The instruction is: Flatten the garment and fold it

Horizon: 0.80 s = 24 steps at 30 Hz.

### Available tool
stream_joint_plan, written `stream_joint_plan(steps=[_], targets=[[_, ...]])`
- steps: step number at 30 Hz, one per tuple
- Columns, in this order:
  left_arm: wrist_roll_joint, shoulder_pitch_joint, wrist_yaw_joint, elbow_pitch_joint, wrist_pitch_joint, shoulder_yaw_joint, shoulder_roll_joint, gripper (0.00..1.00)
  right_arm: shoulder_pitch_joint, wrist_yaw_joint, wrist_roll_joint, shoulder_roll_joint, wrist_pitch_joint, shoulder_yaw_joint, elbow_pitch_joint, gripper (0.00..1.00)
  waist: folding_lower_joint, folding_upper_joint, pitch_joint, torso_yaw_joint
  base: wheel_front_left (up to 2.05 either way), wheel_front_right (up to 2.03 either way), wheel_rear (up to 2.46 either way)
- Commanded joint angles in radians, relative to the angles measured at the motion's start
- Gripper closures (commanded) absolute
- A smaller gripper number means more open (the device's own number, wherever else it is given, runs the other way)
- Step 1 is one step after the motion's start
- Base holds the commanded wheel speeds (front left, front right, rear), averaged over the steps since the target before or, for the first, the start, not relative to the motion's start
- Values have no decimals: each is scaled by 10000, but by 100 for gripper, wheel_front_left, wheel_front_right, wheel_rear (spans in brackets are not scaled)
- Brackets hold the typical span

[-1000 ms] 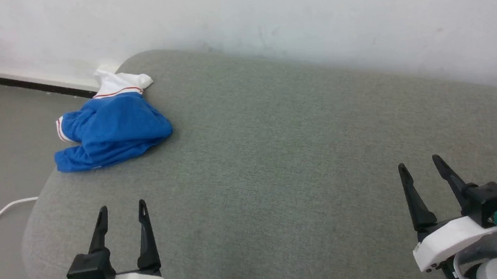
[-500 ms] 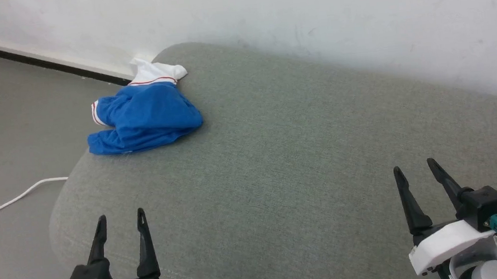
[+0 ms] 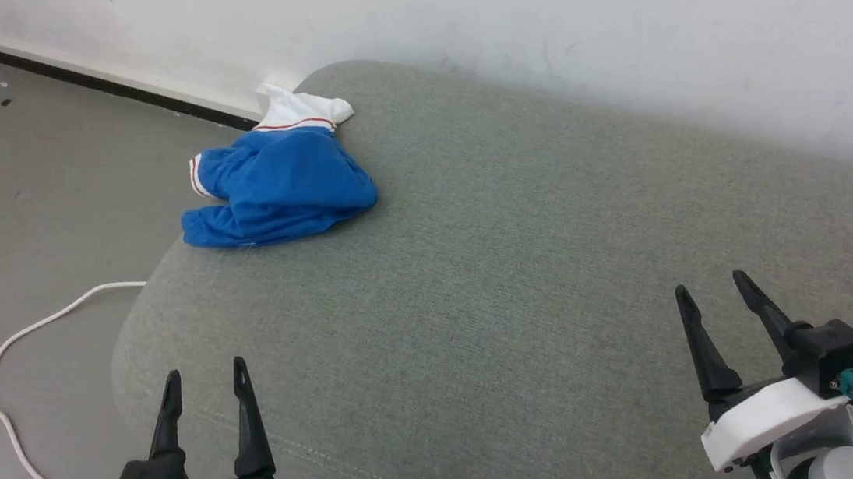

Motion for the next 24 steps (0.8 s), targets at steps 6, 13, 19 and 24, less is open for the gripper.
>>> stream_joint_plan(steps=[6, 13, 19, 24], targets=[[-88, 234, 133, -13, -215, -45, -49, 0, -197, -19, -43, 34, -182, -28, 94, 0, 0, 0, 8, 296, 0, 0, 0], [-182, 241, 179, 1, -361, -69, -52, 0, -255, -20, -45, 37, -272, 21, 122, 0, 0, 0, 39, 576, 0, 0, 0], [-268, 294, 239, 14, -487, -86, -55, 0, -277, -21, -85, 40, -362, -5, 176, 0, 0, 0, 68, 803, 0, 0, 0], [-278, 273, 230, 43, -492, -107, -55, 0, -293, -21, -174, 40, -358, -46, 169, 0, 0, 0, 77, 781, 0, 0, 0]])
